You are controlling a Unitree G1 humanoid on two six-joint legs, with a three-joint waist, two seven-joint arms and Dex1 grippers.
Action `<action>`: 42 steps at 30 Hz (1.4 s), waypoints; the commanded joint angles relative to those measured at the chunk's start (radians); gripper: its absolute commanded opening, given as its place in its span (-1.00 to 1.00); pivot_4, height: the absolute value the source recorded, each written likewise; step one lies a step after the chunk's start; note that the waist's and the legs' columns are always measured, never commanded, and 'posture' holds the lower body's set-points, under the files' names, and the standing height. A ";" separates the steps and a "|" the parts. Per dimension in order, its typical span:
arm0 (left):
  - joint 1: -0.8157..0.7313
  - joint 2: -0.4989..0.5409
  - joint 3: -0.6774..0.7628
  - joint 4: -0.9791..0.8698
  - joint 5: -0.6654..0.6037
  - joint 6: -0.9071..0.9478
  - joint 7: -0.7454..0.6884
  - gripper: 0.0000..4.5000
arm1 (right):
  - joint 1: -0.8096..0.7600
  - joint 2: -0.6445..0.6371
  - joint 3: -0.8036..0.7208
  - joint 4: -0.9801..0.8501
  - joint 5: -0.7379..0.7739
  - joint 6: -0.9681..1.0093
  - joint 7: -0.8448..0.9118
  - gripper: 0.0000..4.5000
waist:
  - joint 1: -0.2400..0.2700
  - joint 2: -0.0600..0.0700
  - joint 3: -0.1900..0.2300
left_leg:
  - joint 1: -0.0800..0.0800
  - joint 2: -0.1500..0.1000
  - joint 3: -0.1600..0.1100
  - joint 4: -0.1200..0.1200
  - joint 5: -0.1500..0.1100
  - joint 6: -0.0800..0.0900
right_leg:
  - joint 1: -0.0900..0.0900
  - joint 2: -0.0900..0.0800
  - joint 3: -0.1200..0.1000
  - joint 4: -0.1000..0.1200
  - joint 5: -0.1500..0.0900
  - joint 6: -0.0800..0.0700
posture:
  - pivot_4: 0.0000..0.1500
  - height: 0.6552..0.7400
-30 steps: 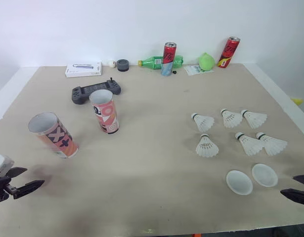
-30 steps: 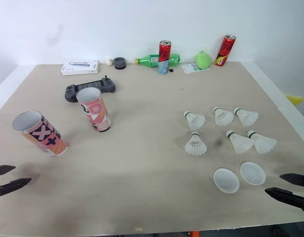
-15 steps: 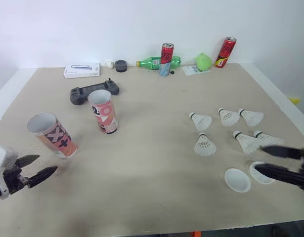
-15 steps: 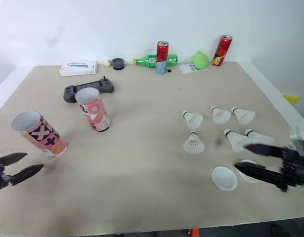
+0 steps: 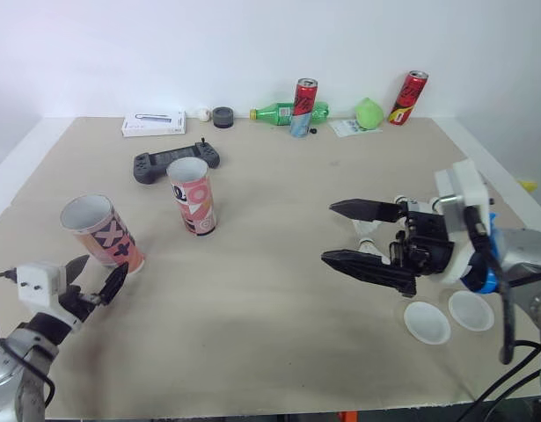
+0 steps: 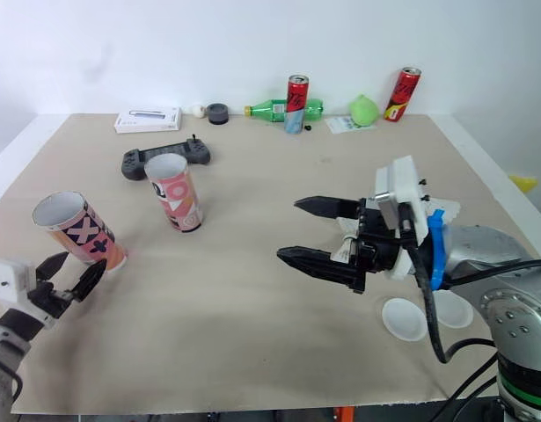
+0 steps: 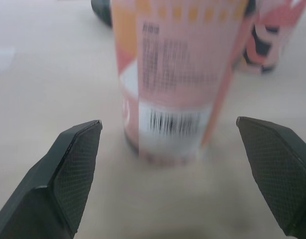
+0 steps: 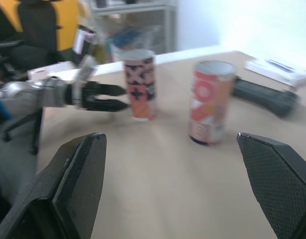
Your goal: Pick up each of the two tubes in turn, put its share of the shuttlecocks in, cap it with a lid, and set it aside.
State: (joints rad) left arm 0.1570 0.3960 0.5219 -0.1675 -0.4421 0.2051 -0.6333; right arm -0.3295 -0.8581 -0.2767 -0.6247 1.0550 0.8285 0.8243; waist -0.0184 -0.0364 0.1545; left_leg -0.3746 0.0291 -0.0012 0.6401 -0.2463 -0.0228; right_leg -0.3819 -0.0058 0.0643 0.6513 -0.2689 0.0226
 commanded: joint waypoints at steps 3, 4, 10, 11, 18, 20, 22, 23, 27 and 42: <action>-0.117 0.037 -0.056 0.141 0.055 -0.097 -0.001 0.99 | -0.002 0.002 0.040 0.013 -0.056 -0.058 0.034 1.00 | -0.002 0.000 0.000 | 0.000 0.000 0.000 0.000 0.000 0.000 | 0.000 0.001 0.000 0.000 0.001 -0.001 | 1.00 1.00; -0.135 0.042 -0.061 0.168 0.059 -0.109 -0.003 0.99 | -0.003 0.005 0.045 0.014 -0.060 -0.062 0.034 1.00 | -0.004 0.001 0.000 | 0.000 0.000 0.000 0.000 0.000 0.000 | -0.001 0.001 -0.001 0.000 0.002 -0.002 | 1.00 1.00; -0.257 0.079 -0.092 0.344 0.085 -0.188 -0.017 0.99 | 0.021 0.021 0.063 0.001 -0.079 -0.087 0.027 1.00 | -0.003 0.001 0.000 | -0.001 0.001 0.000 0.000 0.001 0.001 | -0.002 0.002 -0.003 0.000 0.003 -0.005 | 1.00 1.00; -0.269 0.083 -0.099 0.364 0.088 -0.200 -0.023 0.99 | 0.028 0.023 0.063 -0.002 -0.082 -0.090 0.025 1.00 | -0.003 0.001 0.000 | -0.001 0.001 0.000 0.000 0.001 0.001 | -0.002 0.002 -0.003 0.000 0.003 -0.005 | 1.00 1.00; -0.316 0.097 -0.116 0.443 0.082 -0.253 -0.057 0.63 | 0.113 0.036 0.035 -0.047 -0.069 -0.095 -0.037 1.00 | -0.004 0.001 0.000 | -0.002 0.001 0.000 -0.001 0.001 0.001 | -0.003 0.000 -0.002 0.000 0.005 -0.007 | 1.00 1.00; -0.311 0.109 -0.116 0.447 0.085 -0.261 -0.065 0.33 | 0.143 0.053 0.031 -0.063 -0.078 -0.103 -0.076 1.00 | -0.004 0.001 0.000 | -0.002 0.001 0.000 -0.001 0.001 0.001 | -0.003 0.000 -0.002 0.000 0.005 -0.007 | 1.00 1.00; -0.293 0.138 -0.115 0.418 0.083 -0.241 -0.078 0.22 | 0.185 0.099 0.029 -0.079 -0.111 -0.117 -0.163 1.00 | -0.004 0.000 -0.001 | -0.002 0.002 -0.001 -0.001 0.001 0.001 | -0.003 0.000 -0.002 0.000 0.005 -0.008 | 1.00 1.00; -0.276 0.158 -0.119 0.382 0.078 -0.224 -0.096 0.22 | 0.207 0.135 0.027 -0.090 -0.149 -0.143 -0.216 1.00 | -0.004 0.000 -0.001 | -0.002 0.003 -0.001 -0.001 0.001 0.001 | -0.003 0.000 -0.003 0.000 0.005 -0.008 | 1.00 1.00; -0.167 0.272 -0.155 0.165 0.050 -0.115 -0.205 0.22 | 0.336 0.247 0.018 -0.160 -0.295 -0.203 -0.397 1.00 | -0.005 0.000 -0.001 | -0.003 0.004 0.000 -0.001 0.001 0.000 | -0.006 0.001 -0.001 0.001 0.005 -0.007 | 1.00 1.00; -0.266 0.730 -0.514 -0.308 0.077 0.382 -0.420 0.22 | 0.585 0.478 0.234 -0.059 -0.771 -0.327 -0.657 1.00 | -0.018 0.007 0.001 | -0.001 0.004 0.006 -0.003 0.008 0.004 | -0.010 0.001 0.002 0.002 0.004 -0.008 | 1.00 1.00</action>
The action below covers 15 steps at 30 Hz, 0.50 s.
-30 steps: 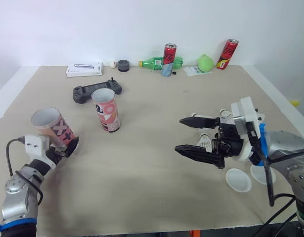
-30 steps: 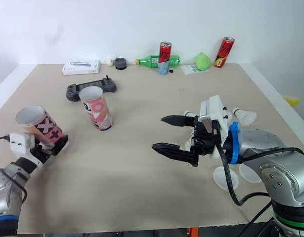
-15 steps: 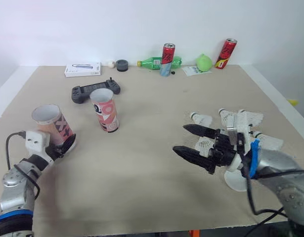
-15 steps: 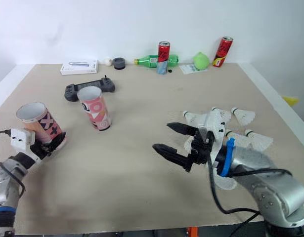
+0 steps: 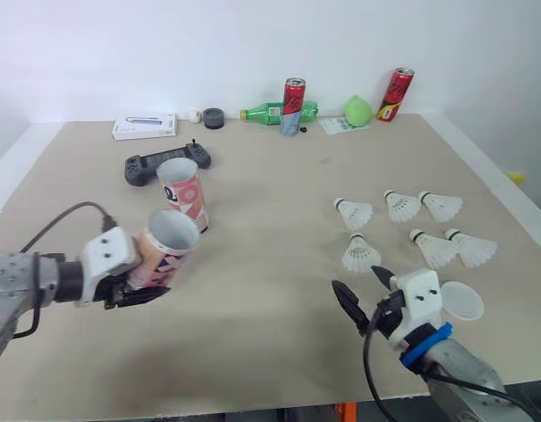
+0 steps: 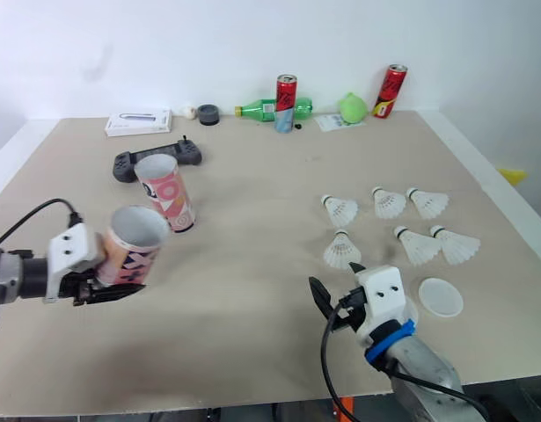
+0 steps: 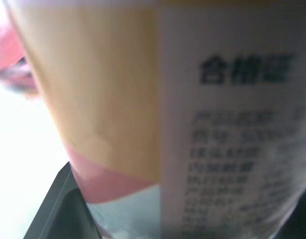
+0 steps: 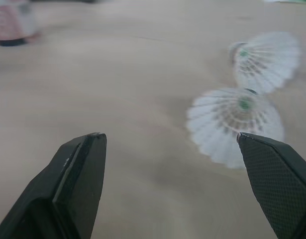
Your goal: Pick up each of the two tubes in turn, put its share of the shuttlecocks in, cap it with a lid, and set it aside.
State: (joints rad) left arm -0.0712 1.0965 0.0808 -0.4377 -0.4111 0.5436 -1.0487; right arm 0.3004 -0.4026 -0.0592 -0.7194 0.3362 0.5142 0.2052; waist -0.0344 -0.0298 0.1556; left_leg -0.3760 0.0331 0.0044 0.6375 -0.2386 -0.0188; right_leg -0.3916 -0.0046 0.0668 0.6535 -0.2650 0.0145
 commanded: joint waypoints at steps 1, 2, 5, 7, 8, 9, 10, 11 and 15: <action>-0.066 0.033 -0.118 -0.048 0.067 0.068 -0.003 0.22 | -0.077 0.047 0.019 0.077 -0.066 -0.016 -0.059 1.00 | -0.004 0.000 0.000 | 0.000 0.000 0.001 -0.001 0.000 0.000 | 0.000 0.001 0.001 0.000 0.000 0.000 | 1.00 1.00; -0.089 0.033 -0.149 -0.055 0.076 0.096 -0.001 0.22 | -0.103 0.065 0.023 0.110 -0.077 -0.026 -0.068 1.00 | -0.004 0.000 0.000 | 0.000 0.000 0.001 -0.001 0.000 0.000 | 0.000 0.003 0.002 0.000 0.000 0.000 | 1.00 1.00; -0.144 0.015 -0.202 -0.049 0.093 0.130 0.000 0.22 | -0.169 0.114 0.040 0.203 -0.120 -0.063 -0.090 1.00 | -0.006 -0.001 0.000 | -0.003 -0.001 0.002 -0.002 0.000 0.000 | -0.004 0.005 0.004 0.000 0.002 0.003 | 1.00 1.00; -0.165 0.008 -0.227 -0.041 0.109 0.132 -0.001 0.22 | -0.205 0.134 0.059 0.248 -0.151 -0.087 -0.095 1.00 | -0.007 0.000 -0.001 | -0.008 -0.002 0.002 -0.002 0.000 0.000 | -0.008 0.006 0.004 0.001 0.003 0.004 | 1.00 1.00; -0.172 0.004 -0.233 -0.037 0.112 0.135 -0.002 0.22 | -0.223 0.148 0.066 0.266 -0.161 -0.094 -0.101 1.00 | -0.006 0.001 -0.002 | -0.011 -0.002 0.002 -0.002 0.000 0.000 | -0.012 0.006 0.003 0.001 0.003 0.004 | 1.00 1.00; -0.179 0.000 -0.239 -0.034 0.116 0.135 -0.002 0.22 | -0.237 0.161 0.069 0.281 -0.168 -0.101 -0.107 1.00 | -0.006 0.002 -0.002 | -0.013 -0.002 0.002 -0.002 0.000 0.000 | -0.013 0.006 0.003 0.001 0.003 0.004 | 1.00 1.00; -0.186 -0.005 -0.243 -0.030 0.121 0.134 0.000 0.22 | -0.250 0.179 0.067 0.294 -0.175 -0.101 -0.122 1.00 | -0.005 0.002 -0.002 | -0.013 -0.002 0.001 -0.002 0.000 0.000 | -0.013 0.005 0.003 0.002 0.002 0.004 | 1.00 1.00; -0.191 -0.008 -0.244 -0.027 0.124 0.134 0.001 0.22 | -0.259 0.193 0.066 0.305 -0.181 -0.103 -0.133 1.00 | -0.004 0.002 -0.002 | -0.013 -0.003 0.001 -0.002 0.000 0.000 | -0.013 0.005 0.003 0.002 0.002 0.004 | 1.00 1.00; -0.191 -0.019 -0.244 -0.019 0.136 0.130 -0.002 0.21 | -0.269 0.229 0.054 0.334 -0.215 -0.116 -0.167 0.77 | 0.001 0.002 -0.002 | -0.013 -0.003 0.001 -0.001 0.000 0.000 | -0.013 0.004 0.003 0.003 0.003 0.005 | 1.00 1.00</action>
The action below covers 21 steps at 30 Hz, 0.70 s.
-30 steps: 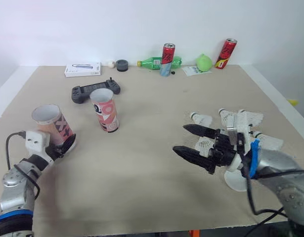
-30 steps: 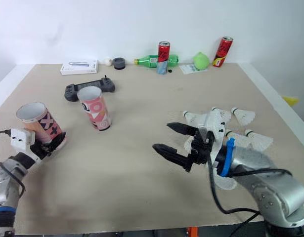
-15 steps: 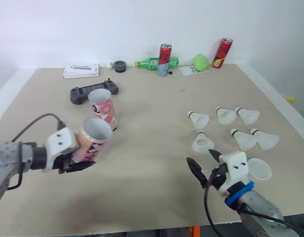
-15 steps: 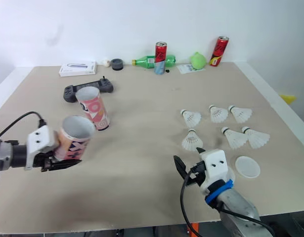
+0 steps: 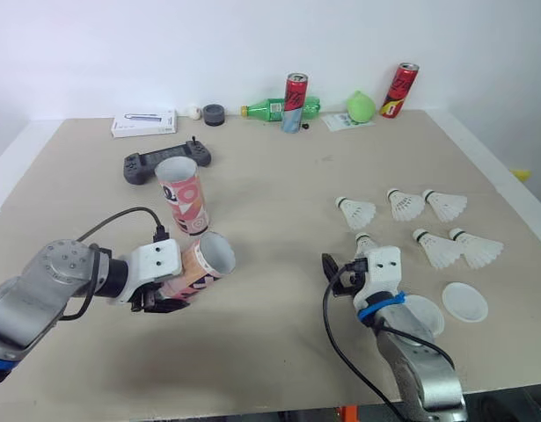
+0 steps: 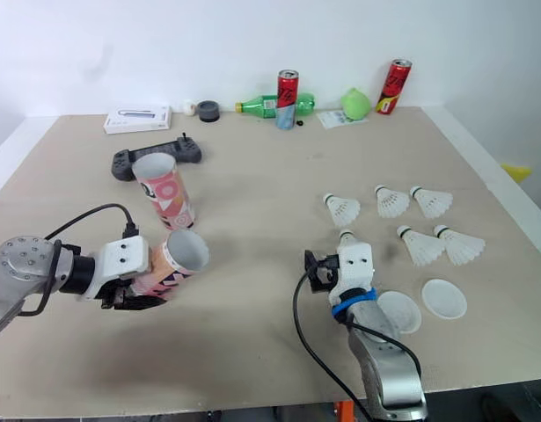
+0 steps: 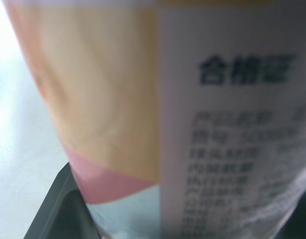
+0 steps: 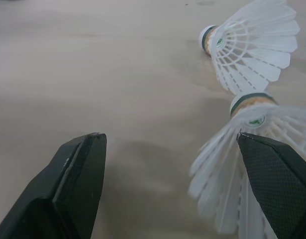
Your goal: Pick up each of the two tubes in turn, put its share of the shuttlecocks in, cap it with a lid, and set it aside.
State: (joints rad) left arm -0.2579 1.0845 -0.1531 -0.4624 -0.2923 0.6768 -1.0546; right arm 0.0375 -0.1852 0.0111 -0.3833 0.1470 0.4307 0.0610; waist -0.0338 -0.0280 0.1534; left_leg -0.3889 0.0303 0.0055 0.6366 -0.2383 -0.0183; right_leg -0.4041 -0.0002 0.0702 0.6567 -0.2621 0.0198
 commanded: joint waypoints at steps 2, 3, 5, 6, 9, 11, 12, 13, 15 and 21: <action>-0.003 -0.013 -0.010 0.007 0.020 -0.003 0.004 0.21 | -0.002 0.017 -0.029 0.005 -0.034 -0.048 -0.028 0.39 | 0.000 0.000 0.000 | 0.001 0.000 0.000 0.000 0.001 0.000 | 0.000 0.000 0.001 0.000 0.001 0.001 | 1.00 1.00; -0.002 -0.015 -0.010 0.008 0.022 -0.004 0.003 0.21 | 0.000 0.017 -0.032 0.006 -0.039 -0.056 -0.028 0.25 | 0.000 0.000 0.000 | 0.001 0.000 0.000 0.000 0.001 0.001 | 0.000 0.000 0.001 0.000 0.001 0.001 | 1.00 1.00; -0.001 -0.016 -0.012 0.007 0.028 -0.009 0.002 0.21 | 0.006 0.021 -0.047 0.004 -0.036 -0.065 -0.026 -0.17 | 0.000 0.000 0.000 | 0.001 0.000 0.001 0.001 0.001 0.002 | 0.000 0.000 0.001 0.000 0.002 0.001 | 1.00 1.00; -0.001 -0.018 -0.013 0.008 0.031 -0.011 0.001 0.21 | 0.007 0.021 -0.051 0.004 -0.036 -0.068 -0.024 -0.38 | 0.000 0.000 0.000 | 0.001 0.000 0.001 0.001 0.002 0.002 | 0.000 0.000 0.001 0.000 0.002 0.001 | 1.00 1.00; -0.009 -0.032 -0.019 0.012 0.036 -0.016 0.001 0.21 | 0.016 0.019 -0.067 -0.006 -0.026 -0.076 -0.012 -0.98 | 0.001 0.000 0.000 | 0.001 0.000 0.001 0.001 0.002 0.002 | 0.000 0.000 0.001 0.002 0.002 0.001 | 1.00 1.00; -0.018 -0.043 -0.025 0.016 0.040 -0.015 -0.001 0.21 | 0.042 0.020 -0.079 -0.060 0.005 -0.081 0.014 -0.99 | 0.004 0.001 0.000 | 0.001 -0.001 0.001 0.001 0.003 0.003 | 0.000 -0.001 0.001 0.003 0.002 0.001 | 1.00 1.00; -0.023 -0.048 -0.028 0.018 0.042 -0.015 -0.003 0.21 | 0.067 0.013 -0.080 -0.101 0.023 -0.090 0.038 -0.99 | 0.005 0.001 0.000 | 0.001 -0.001 0.001 0.001 0.003 0.003 | 0.000 -0.001 0.001 0.003 0.002 0.001 | 1.00 1.00; -0.028 -0.051 -0.030 0.021 0.045 -0.014 -0.004 0.21 | 0.097 0.001 -0.078 -0.144 0.038 -0.095 0.067 -0.99 | 0.009 0.002 -0.001 | 0.001 -0.002 0.001 0.001 0.003 0.004 | 0.000 -0.001 0.001 0.004 0.001 0.001 | 1.00 1.00; -0.034 -0.057 -0.033 0.025 0.050 -0.012 -0.008 0.21 | 0.161 -0.034 -0.089 -0.231 0.089 -0.101 0.138 -0.99 | 0.010 0.002 -0.001 | 0.001 -0.002 0.000 0.001 0.003 0.004 | 0.000 -0.001 0.000 0.005 0.001 0.001 | 1.00 1.00; -0.063 -0.081 -0.060 0.055 0.068 -0.017 -0.021 0.21 | 0.131 -0.289 -0.152 -0.374 0.287 -0.034 0.424 -0.99 | 0.010 0.002 0.000 | 0.003 -0.002 0.002 0.004 0.004 0.006 | 0.001 -0.002 0.002 0.005 0.003 0.003 | 1.00 1.00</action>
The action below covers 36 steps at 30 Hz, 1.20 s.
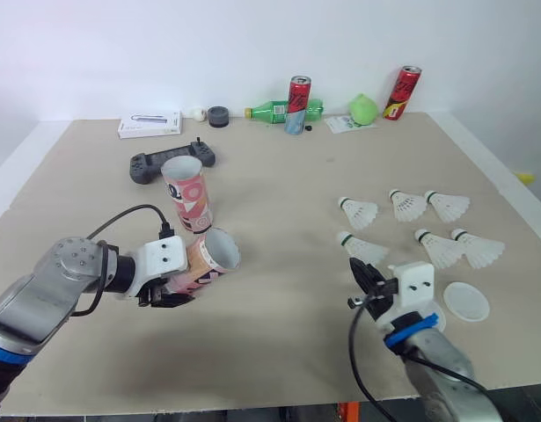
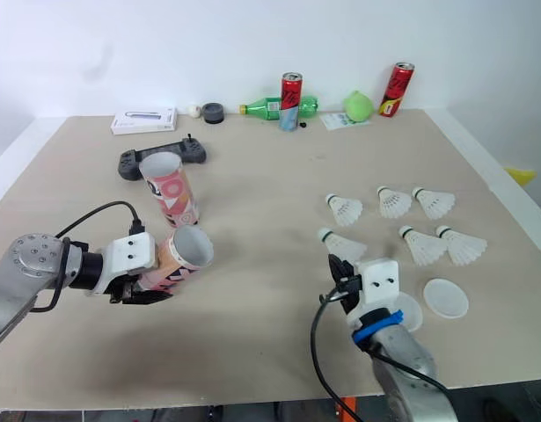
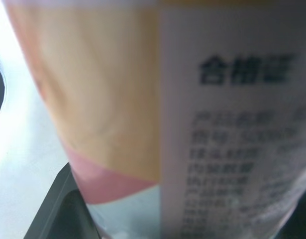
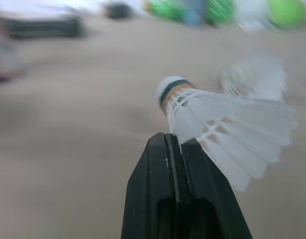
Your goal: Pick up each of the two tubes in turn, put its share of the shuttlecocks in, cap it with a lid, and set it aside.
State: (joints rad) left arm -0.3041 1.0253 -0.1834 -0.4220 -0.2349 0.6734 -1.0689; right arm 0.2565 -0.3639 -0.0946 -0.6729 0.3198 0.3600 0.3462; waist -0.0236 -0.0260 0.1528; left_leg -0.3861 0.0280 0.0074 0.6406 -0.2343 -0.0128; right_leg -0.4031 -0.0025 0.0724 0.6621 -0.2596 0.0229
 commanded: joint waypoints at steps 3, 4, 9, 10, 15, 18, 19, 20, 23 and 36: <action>-0.035 -0.037 -0.052 0.036 0.024 -0.024 -0.022 0.21 | -0.277 -0.250 -0.036 -0.064 0.185 0.070 0.270 -0.99 | -0.001 0.000 0.002 | 0.002 -0.001 0.003 0.002 0.003 0.005 | 0.001 -0.001 0.001 0.000 0.001 -0.002 | 1.00 1.00; -0.041 -0.042 -0.060 0.044 0.031 -0.029 -0.028 0.21 | -0.326 -0.284 -0.022 -0.048 0.190 0.066 0.312 -0.99 | -0.001 0.000 0.003 | 0.002 -0.001 0.004 0.002 0.004 0.007 | 0.001 -0.001 0.002 0.000 0.003 -0.002 | 1.00 1.00; -0.064 -0.061 -0.087 0.076 0.060 -0.049 -0.036 0.21 | -0.564 -0.384 0.092 0.065 0.152 0.011 0.502 -0.99 | 0.004 -0.002 0.002 | 0.001 -0.001 0.004 0.002 0.006 0.010 | 0.002 0.000 -0.001 0.000 0.003 -0.003 | 1.00 1.00; -0.066 -0.065 -0.089 0.079 0.065 -0.050 -0.037 0.21 | -0.603 -0.391 0.122 0.084 0.146 0.006 0.537 -0.99 | 0.004 -0.001 0.002 | 0.001 -0.001 0.006 0.001 0.006 0.010 | 0.002 0.000 -0.001 0.000 0.003 -0.003 | 1.00 1.00; -0.060 -0.088 -0.092 0.086 0.079 -0.048 -0.037 0.21 | -0.700 -0.344 0.297 0.171 0.029 -0.091 0.620 -0.99 | 0.007 0.000 0.001 | -0.001 -0.002 0.005 0.001 0.006 0.010 | 0.001 -0.002 -0.001 0.000 0.005 0.002 | 1.00 1.00; -0.040 -0.097 -0.087 0.065 0.077 -0.037 -0.033 0.21 | -0.732 -0.303 0.383 0.230 -0.068 -0.169 0.634 -0.99 | 0.006 0.000 0.001 | -0.002 -0.003 0.005 0.001 0.006 0.010 | 0.001 -0.003 -0.001 0.000 0.006 0.003 | 1.00 1.00; -0.034 -0.099 -0.085 0.056 0.077 -0.033 -0.031 0.21 | -0.741 -0.288 0.397 0.238 -0.080 -0.174 0.633 -0.99 | 0.007 0.000 0.001 | -0.001 -0.003 0.006 0.002 0.006 0.010 | 0.001 -0.004 -0.001 0.000 0.006 0.004 | 1.00 1.00; -0.027 -0.101 -0.084 0.047 0.077 -0.029 -0.029 0.21 | -0.748 -0.274 0.407 0.243 -0.087 -0.174 0.633 -0.99 | 0.007 0.000 0.001 | -0.002 -0.003 0.006 0.002 0.006 0.010 | 0.001 -0.004 -0.001 0.000 0.006 0.004 | 1.00 1.00; -0.011 -0.109 -0.080 0.025 0.070 -0.018 -0.026 0.21 | -0.751 -0.255 0.404 0.244 -0.085 -0.162 0.633 -0.86 | 0.006 0.000 0.001 | -0.002 -0.003 0.005 0.004 0.007 0.010 | 0.002 -0.004 0.000 0.000 0.006 0.003 | 1.00 1.00; 0.019 -0.145 -0.048 0.081 0.065 -0.087 -0.032 0.21 | -0.427 -0.140 0.022 0.106 0.042 0.162 0.218 0.95 | 0.013 0.001 0.000 | -0.003 -0.009 0.003 0.003 0.006 0.010 | 0.002 -0.012 -0.001 0.000 0.005 0.008 | 1.00 1.00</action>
State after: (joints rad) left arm -0.3069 0.8956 -0.1814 -0.3675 -0.1591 0.5959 -1.0834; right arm -0.1843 -0.5173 -0.0070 -0.5319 0.3667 0.4993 0.6451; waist -0.0104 -0.0251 0.1528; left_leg -0.3891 0.0184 0.0106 0.6435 -0.2278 -0.0026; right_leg -0.4009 -0.0154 0.0720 0.6619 -0.2543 0.0308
